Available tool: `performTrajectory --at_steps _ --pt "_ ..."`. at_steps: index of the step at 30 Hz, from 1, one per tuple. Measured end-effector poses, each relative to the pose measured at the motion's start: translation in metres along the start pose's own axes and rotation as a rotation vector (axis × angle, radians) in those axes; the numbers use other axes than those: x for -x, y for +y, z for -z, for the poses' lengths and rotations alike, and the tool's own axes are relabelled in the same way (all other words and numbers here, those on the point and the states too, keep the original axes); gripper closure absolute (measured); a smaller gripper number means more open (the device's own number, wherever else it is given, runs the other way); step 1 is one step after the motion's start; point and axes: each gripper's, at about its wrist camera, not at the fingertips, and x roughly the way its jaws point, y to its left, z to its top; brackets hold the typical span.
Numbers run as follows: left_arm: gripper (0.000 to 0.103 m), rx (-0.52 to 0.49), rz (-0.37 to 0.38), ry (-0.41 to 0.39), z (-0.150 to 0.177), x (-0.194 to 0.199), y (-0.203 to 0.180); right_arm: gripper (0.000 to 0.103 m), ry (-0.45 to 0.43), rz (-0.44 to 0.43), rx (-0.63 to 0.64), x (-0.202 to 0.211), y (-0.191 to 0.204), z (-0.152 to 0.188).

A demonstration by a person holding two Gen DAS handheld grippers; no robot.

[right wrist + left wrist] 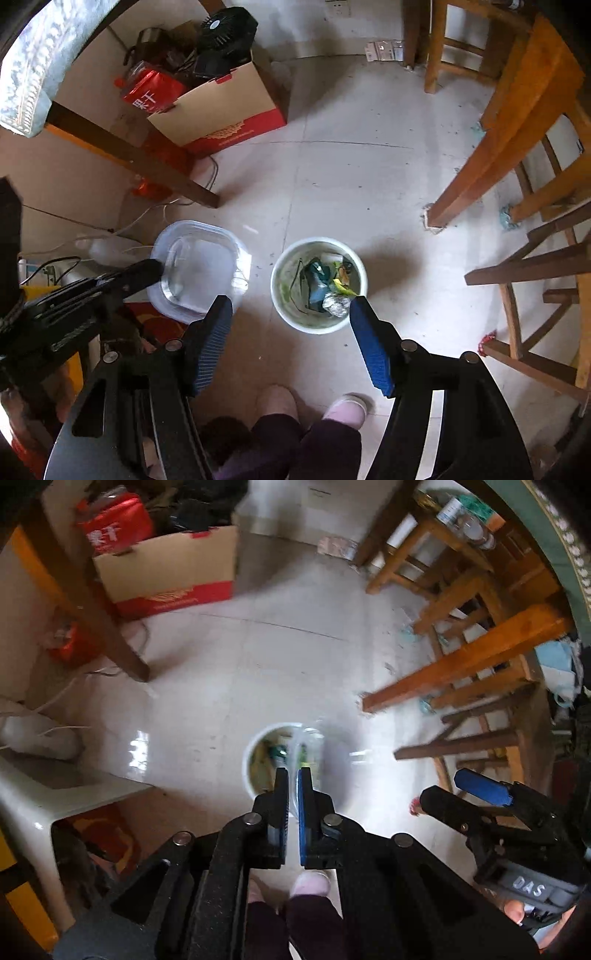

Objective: Collect trash

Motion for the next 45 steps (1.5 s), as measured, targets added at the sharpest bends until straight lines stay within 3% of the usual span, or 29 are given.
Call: performTrajectory --at_steps 3,6,14,25,32,35,41,42,45 --pt "0.085 -0.029 -0.005 0.028 -0.002 0.003 -0.014 0.041 -0.012 0.012 0.003 0.014 -0.002 -0.001" --pt "0.084 -0.056 -0.022 0.034 0.000 0.021 -0.025 0.041 -0.040 0.023 0.013 0.039 0.003 -0.003" --pt "0.084 -0.051 -0.032 -0.052 0.011 0.141 -0.051 0.041 -0.149 0.028 0.055 0.142 0.031 -0.009" --pt "0.077 -0.095 -0.018 -0.340 0.047 0.368 -0.094 0.041 -0.416 0.044 0.135 0.337 0.090 0.020" --pt "0.077 -0.186 0.051 -0.585 0.099 0.502 -0.106 0.041 -0.647 0.053 0.169 0.446 0.139 0.072" --pt "0.077 -0.214 0.075 -0.667 0.124 0.544 -0.107 0.041 -0.762 0.074 0.200 0.488 0.164 0.110" --pt "0.059 -0.264 0.079 -0.815 0.182 0.606 -0.103 0.040 -0.899 0.093 0.220 0.527 0.192 0.161" --pt "0.053 -0.275 0.073 -0.837 0.193 0.614 -0.101 0.038 -0.911 0.095 0.220 0.529 0.193 0.166" --pt "0.035 -0.296 0.059 -0.881 0.215 0.626 -0.099 0.020 -0.939 0.116 0.223 0.534 0.200 0.181"
